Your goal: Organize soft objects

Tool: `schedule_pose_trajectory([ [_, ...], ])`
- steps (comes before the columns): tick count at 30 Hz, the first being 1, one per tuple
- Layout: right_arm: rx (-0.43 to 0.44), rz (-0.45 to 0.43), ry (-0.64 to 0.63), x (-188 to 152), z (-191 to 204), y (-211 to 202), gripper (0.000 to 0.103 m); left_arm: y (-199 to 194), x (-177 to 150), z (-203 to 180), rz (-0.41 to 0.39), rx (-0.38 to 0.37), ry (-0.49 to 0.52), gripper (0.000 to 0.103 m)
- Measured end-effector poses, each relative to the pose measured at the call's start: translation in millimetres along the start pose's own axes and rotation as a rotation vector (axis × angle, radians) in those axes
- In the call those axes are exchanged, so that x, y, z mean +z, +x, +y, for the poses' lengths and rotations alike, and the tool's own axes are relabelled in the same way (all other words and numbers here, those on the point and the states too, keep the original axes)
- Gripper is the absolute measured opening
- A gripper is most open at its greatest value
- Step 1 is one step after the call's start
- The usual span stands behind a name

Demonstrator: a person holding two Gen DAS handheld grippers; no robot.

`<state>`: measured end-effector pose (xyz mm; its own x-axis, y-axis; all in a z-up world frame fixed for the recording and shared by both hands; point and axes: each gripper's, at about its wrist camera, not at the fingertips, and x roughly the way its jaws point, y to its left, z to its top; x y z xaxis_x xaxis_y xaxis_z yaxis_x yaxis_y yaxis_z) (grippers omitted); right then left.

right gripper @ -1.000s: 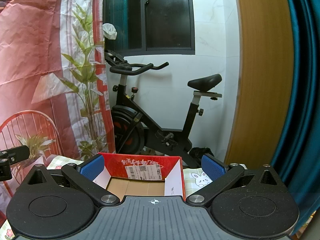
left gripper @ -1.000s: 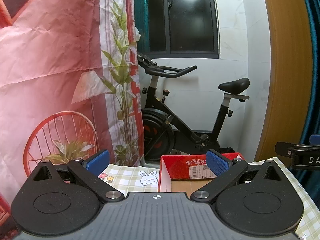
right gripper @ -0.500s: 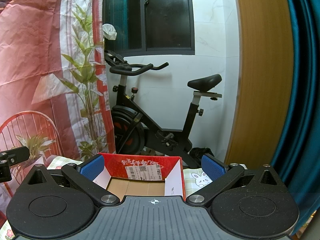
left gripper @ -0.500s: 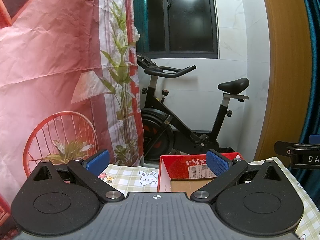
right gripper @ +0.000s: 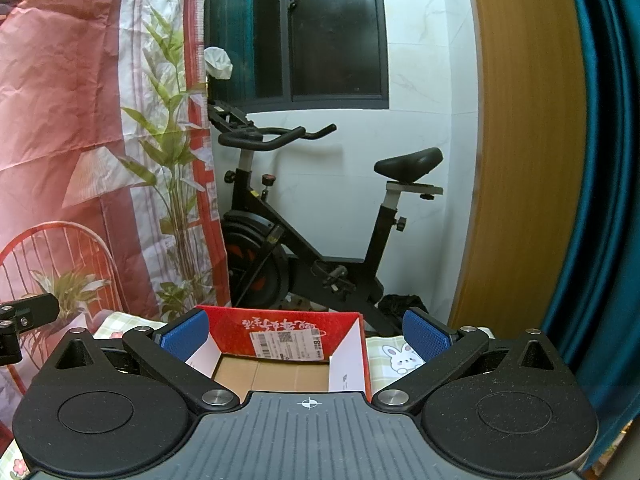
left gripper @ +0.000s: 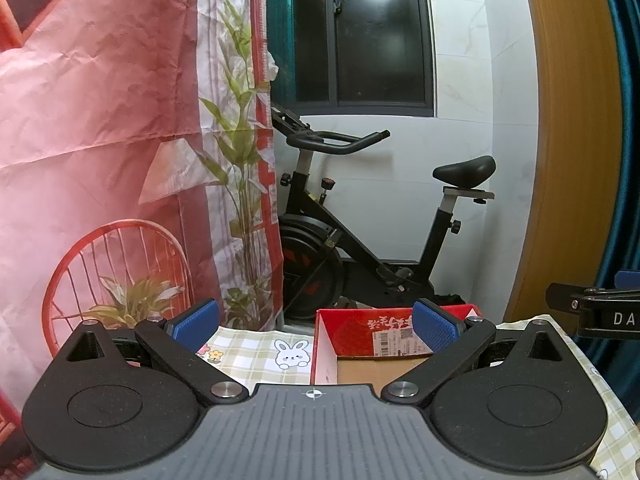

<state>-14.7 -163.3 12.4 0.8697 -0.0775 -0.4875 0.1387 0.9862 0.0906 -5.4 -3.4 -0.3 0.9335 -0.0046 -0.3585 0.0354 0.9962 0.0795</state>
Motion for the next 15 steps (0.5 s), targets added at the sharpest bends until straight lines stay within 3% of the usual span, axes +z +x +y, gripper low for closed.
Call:
schedule_pose_trajectory([
  [15, -0.006, -0.008, 0.010, 11, -6, -7, 0.103, 0, 2, 1, -0.002, -0.008, 0.001, 0.103],
])
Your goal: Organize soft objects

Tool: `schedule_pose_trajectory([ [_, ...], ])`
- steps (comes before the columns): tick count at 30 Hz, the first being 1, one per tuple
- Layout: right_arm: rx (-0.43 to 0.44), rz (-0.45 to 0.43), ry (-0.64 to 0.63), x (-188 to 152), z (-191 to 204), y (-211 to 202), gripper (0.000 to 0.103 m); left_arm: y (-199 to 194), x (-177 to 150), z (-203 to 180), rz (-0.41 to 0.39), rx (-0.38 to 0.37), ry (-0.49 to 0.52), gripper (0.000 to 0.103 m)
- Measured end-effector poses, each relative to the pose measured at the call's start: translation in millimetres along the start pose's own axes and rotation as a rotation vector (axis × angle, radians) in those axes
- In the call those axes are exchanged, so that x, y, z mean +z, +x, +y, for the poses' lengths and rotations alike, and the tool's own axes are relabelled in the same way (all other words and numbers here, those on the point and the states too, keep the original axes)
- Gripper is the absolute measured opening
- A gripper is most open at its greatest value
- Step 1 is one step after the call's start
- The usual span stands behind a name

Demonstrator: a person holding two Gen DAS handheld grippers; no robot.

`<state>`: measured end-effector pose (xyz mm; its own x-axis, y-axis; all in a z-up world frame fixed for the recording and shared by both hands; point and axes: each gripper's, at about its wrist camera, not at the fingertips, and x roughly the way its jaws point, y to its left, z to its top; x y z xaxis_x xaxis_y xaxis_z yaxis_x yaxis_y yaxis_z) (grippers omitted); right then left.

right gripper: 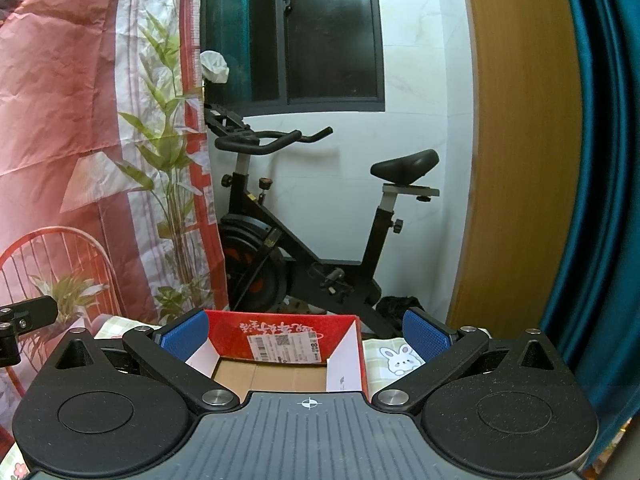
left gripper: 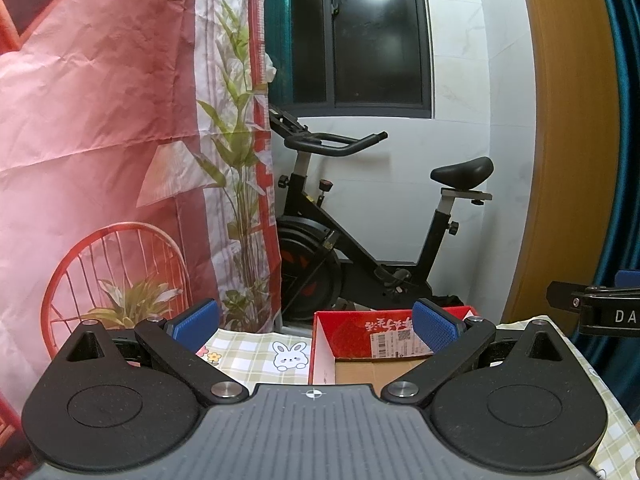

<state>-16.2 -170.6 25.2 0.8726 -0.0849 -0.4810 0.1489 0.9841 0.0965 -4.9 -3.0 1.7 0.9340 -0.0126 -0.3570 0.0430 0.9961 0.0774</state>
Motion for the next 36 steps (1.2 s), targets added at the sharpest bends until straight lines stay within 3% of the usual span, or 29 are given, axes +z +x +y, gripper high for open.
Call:
schedule_pose_trajectory([
  [19, 0.016, -0.001, 0.007, -1, -1, 2, 0.103, 3, 2, 3, 0.011, 0.007, 0.002, 0.103],
  [24, 0.062, -0.027, 0.031, -4, -3, 3, 0.103, 3, -4, 2, 0.003, -0.020, 0.012, 0.103],
  [31, 0.148, -0.041, 0.108, -25, -18, 17, 0.103, 15, -22, 9, 0.008, -0.043, -0.035, 0.103],
  [36, 0.124, -0.060, 0.075, -46, -16, 27, 0.103, 26, -38, 11, 0.013, -0.037, -0.018, 0.103],
])
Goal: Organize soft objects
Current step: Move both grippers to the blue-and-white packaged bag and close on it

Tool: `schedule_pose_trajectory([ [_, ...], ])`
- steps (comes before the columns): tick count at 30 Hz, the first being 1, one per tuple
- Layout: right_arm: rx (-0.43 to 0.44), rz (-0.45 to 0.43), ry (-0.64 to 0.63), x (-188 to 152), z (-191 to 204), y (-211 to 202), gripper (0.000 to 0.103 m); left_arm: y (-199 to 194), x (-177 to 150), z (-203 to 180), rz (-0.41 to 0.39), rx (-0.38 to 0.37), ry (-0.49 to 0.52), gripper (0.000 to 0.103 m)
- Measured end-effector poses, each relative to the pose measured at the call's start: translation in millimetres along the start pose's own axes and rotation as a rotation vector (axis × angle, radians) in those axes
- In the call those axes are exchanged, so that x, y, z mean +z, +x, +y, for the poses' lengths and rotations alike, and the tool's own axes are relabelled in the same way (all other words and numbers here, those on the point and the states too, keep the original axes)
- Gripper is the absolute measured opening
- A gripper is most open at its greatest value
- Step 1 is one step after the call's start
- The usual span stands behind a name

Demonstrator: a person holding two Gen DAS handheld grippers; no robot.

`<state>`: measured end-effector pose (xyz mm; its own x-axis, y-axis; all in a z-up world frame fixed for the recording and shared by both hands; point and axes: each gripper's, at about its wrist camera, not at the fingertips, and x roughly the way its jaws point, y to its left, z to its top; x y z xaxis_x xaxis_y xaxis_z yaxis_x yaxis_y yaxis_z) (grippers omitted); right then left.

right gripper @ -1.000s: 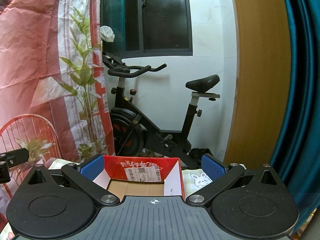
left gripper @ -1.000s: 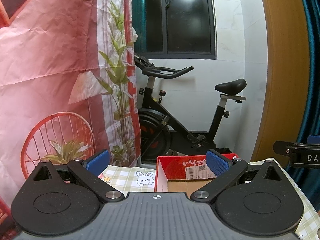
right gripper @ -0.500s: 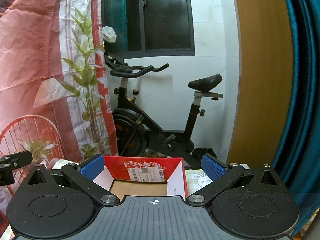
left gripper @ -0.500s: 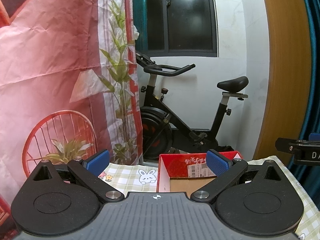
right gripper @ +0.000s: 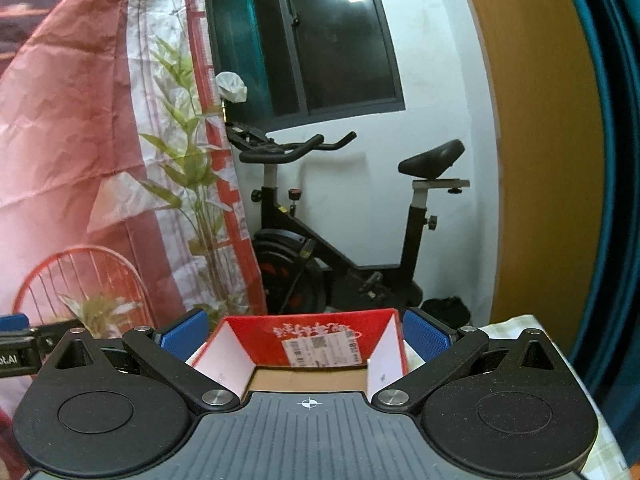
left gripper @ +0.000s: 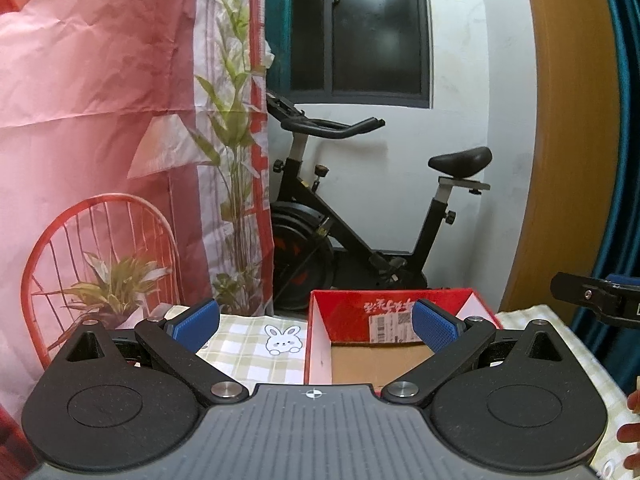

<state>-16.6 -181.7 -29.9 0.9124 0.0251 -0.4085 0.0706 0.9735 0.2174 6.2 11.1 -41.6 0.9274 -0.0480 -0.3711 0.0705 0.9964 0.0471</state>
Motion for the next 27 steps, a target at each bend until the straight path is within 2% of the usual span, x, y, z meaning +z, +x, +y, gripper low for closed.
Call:
schedule_pose_trajectory([
  [6, 0.039, 0.112, -0.033, -25, 5, 17, 0.103, 12, -23, 5, 0.019, -0.044, -0.013, 0.103],
  [13, 0.005, 0.190, -0.097, -57, 22, 38, 0.102, 30, -46, 15, 0.041, -0.080, -0.043, 0.103],
  [16, 0.027, 0.240, -0.096, -73, 23, 48, 0.090, 41, -55, 17, 0.100, -0.088, -0.049, 0.103],
  [18, 0.042, 0.279, -0.098, -84, 22, 55, 0.077, 49, -63, 22, 0.135, -0.102, -0.063, 0.103],
  [22, 0.073, 0.348, -0.100, -101, 23, 64, 0.069, 65, -78, 31, 0.203, -0.088, -0.102, 0.102],
  [24, 0.087, 0.377, -0.099, -108, 24, 68, 0.065, 72, -83, 32, 0.245, -0.071, -0.104, 0.099],
  [25, 0.092, 0.389, -0.098, -111, 24, 69, 0.064, 75, -86, 33, 0.262, -0.068, -0.105, 0.095],
  [27, 0.098, 0.410, -0.097, -116, 23, 71, 0.061, 81, -91, 35, 0.296, -0.084, -0.110, 0.091],
])
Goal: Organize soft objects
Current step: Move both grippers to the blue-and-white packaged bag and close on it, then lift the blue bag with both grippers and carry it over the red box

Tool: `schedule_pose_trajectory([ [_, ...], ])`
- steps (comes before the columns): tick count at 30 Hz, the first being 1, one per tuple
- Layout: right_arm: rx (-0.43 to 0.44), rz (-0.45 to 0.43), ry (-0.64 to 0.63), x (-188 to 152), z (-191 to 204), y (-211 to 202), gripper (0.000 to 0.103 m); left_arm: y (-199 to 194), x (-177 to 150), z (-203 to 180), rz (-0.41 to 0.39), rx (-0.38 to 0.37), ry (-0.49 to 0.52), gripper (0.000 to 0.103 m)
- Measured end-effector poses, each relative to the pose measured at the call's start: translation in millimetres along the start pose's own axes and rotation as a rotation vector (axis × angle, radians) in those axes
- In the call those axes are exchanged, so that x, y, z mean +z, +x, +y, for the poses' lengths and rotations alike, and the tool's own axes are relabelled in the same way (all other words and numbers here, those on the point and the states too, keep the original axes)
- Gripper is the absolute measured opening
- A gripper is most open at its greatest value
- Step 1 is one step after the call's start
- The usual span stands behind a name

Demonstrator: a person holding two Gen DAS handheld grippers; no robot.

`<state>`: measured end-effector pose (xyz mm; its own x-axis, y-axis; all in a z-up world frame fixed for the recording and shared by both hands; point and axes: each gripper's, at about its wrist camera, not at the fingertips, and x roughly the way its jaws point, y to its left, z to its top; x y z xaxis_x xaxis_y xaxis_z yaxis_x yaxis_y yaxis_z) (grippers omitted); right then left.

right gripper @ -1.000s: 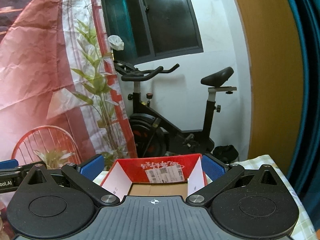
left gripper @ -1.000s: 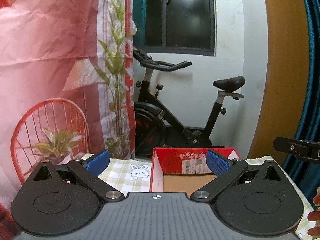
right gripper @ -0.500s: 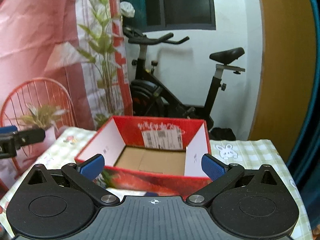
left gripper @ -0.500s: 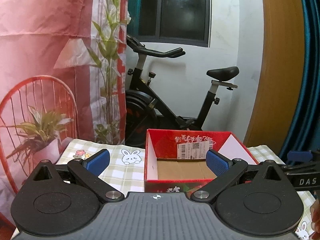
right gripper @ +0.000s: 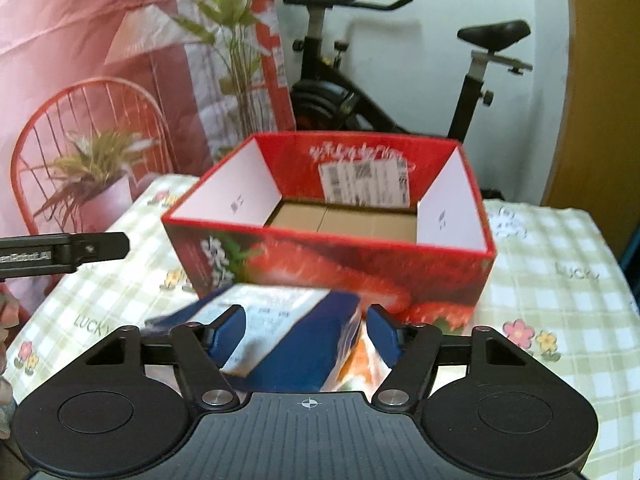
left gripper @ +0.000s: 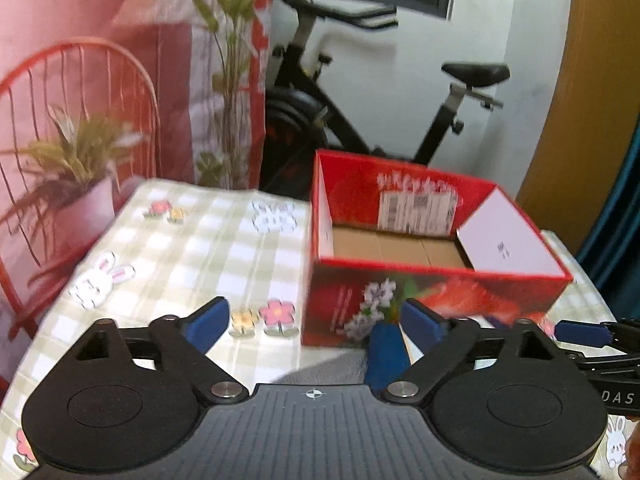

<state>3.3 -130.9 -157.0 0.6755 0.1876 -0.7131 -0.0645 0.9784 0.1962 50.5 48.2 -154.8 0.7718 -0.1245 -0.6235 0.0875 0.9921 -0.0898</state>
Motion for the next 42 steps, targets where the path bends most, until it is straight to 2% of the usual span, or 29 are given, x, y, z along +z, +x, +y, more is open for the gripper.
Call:
schedule_pose_trajectory([
  [2, 0.006, 0.027, -0.006, -4, 0, 5, 0.059, 4, -5, 2, 0.018, -0.028, -0.012, 0.085],
  [9, 0.024, 0.094, -0.040, -27, -5, 18, 0.053, 14, -20, 5, 0.042, -0.106, -0.038, 0.079],
  [13, 0.044, 0.099, -0.024, -31, -10, 20, 0.053, 23, -25, 6, 0.071, -0.160, -0.058, 0.067],
  [18, 0.058, 0.097, -0.025, -33, -13, 22, 0.053, 33, -34, 4, 0.114, -0.213, -0.060, 0.064],
  [23, 0.071, 0.095, -0.016, -35, -16, 21, 0.053, 43, -43, 6, 0.159, -0.249, -0.082, 0.054],
  [33, 0.075, 0.093, -0.022, -36, -15, 21, 0.052, 55, -50, 11, 0.190, -0.310, -0.124, 0.052],
  [42, 0.086, 0.095, -0.029, -35, -14, 20, 0.050, 61, -42, 14, 0.215, -0.357, -0.073, 0.050],
])
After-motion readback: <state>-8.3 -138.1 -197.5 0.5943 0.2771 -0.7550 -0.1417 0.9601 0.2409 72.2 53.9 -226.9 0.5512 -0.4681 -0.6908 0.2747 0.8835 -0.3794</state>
